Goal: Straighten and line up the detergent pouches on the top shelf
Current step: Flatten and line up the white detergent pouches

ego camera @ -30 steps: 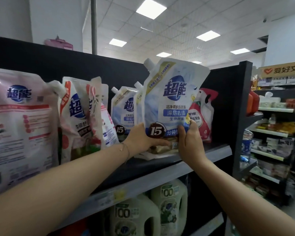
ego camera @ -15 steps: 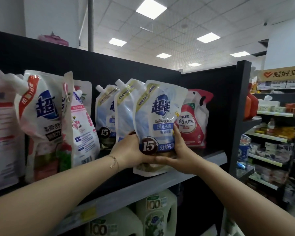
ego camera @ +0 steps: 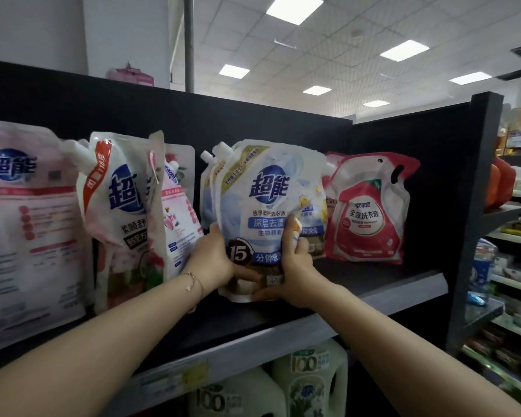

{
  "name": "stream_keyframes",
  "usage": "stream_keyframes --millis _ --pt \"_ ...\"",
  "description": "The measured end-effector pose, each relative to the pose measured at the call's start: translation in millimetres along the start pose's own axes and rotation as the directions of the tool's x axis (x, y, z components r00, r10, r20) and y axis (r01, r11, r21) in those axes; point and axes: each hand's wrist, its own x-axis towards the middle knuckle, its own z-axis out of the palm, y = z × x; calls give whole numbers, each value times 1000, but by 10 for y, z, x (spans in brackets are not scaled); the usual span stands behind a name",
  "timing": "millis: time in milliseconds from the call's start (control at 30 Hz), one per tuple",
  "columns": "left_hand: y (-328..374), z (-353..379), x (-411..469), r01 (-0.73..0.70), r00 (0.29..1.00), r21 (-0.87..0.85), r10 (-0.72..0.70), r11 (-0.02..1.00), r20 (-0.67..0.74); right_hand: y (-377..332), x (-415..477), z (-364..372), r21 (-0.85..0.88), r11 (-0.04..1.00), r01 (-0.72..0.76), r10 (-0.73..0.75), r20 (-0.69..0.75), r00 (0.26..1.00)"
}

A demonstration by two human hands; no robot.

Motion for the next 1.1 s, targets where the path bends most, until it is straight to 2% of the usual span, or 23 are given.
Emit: stream_keyframes --millis 133,200,333,433,500,567,733,933,1100 --pt "32 -46 -118 -1 996 39 4 999 -88 -140 11 147 -61 998 19 -24 -81 996" --pt "67 -32 -203 23 995 32 -20 999 -95 -163 -63 96 -56 998 4 -8 -56 998" --pt "113 -73 -366 -3 979 72 17 997 -202 -269 -252 -85 -90 990 -107 108 1 994" --pt "156 -192 -563 22 982 166 9 986 -188 -358 -413 -225 -152 978 -146 131 -106 986" --pt "170 -290 -701 2 991 221 28 975 -131 -452 -541 -257 -227 971 -78 21 -245 969" --pt "182 -388 -856 -23 996 249 44 968 -77 -582 -658 -251 -277 961 29 -119 -316 941" --pt "191 -678 -1287 -98 991 393 126 914 -46 -973 -880 -132 -299 903 308 -396 -303 867" --pt "-8 -1180 -1794 -118 984 606 175 786 -35 -1549 -1083 167 -210 857 470 -507 -189 841" --pt "-256 -1676 -2088 -22 989 635 111 773 -102 -2047 -1111 389 -148 832 535 -553 -132 823"
